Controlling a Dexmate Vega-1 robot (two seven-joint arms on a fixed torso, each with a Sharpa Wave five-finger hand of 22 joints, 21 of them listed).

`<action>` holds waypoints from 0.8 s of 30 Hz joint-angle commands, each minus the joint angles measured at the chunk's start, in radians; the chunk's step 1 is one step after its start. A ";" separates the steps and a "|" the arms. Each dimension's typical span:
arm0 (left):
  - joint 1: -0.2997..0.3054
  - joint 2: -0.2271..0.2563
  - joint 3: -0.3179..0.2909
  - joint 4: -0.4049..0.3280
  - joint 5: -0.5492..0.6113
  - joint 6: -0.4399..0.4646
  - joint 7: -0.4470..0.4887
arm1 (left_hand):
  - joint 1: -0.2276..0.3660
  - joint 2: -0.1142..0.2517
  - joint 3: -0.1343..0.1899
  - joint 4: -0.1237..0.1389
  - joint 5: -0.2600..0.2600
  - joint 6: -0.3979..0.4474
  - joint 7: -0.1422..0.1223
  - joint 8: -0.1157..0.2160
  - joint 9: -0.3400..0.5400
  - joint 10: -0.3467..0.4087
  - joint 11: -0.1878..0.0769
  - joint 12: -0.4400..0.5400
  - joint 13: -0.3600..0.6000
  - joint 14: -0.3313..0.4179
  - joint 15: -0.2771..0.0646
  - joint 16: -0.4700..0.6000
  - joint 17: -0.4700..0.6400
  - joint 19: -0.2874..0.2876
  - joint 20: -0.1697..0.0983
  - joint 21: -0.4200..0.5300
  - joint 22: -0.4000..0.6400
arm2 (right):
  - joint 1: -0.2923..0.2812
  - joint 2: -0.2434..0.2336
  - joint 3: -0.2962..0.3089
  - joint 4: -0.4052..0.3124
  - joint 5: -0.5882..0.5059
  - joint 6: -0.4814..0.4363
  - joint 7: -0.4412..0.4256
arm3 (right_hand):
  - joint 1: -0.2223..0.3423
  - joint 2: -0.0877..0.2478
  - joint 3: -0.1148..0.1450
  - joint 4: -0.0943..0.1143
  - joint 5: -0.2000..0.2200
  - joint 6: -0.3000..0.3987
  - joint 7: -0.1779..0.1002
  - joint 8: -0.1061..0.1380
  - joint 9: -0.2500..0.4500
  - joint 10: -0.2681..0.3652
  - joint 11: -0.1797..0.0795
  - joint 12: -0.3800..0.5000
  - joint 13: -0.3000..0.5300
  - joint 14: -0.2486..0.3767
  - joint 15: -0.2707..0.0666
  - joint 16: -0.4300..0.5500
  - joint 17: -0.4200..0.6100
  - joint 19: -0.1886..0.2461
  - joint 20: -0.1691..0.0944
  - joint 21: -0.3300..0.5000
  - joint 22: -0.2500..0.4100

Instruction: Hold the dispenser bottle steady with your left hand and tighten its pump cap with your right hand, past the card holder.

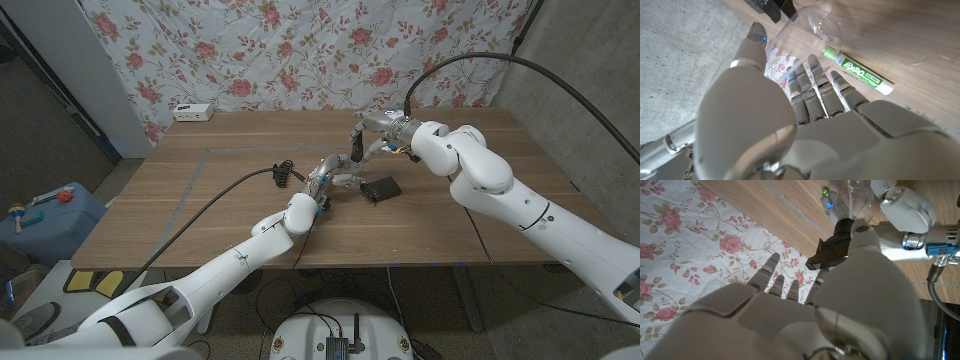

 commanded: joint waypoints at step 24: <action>-0.022 -0.022 0.011 0.041 -0.008 -0.014 -0.011 | -0.131 0.172 0.124 0.116 0.004 0.181 0.007 0.002 0.001 0.005 0.002 0.008 0.003 -0.001 -0.047 0.004 0.002 -0.004 -0.048 0.003 0.003 | 0.026 0.045 -0.076 -0.008 -0.121 -0.154 -0.003 | -0.137 0.014 -0.056 0.063 -0.042 0.167 0.005 0.028 -0.016 0.111 0.031 0.027 0.000 0.068 -0.022 0.021 0.003 0.069 -0.033 0.010 0.000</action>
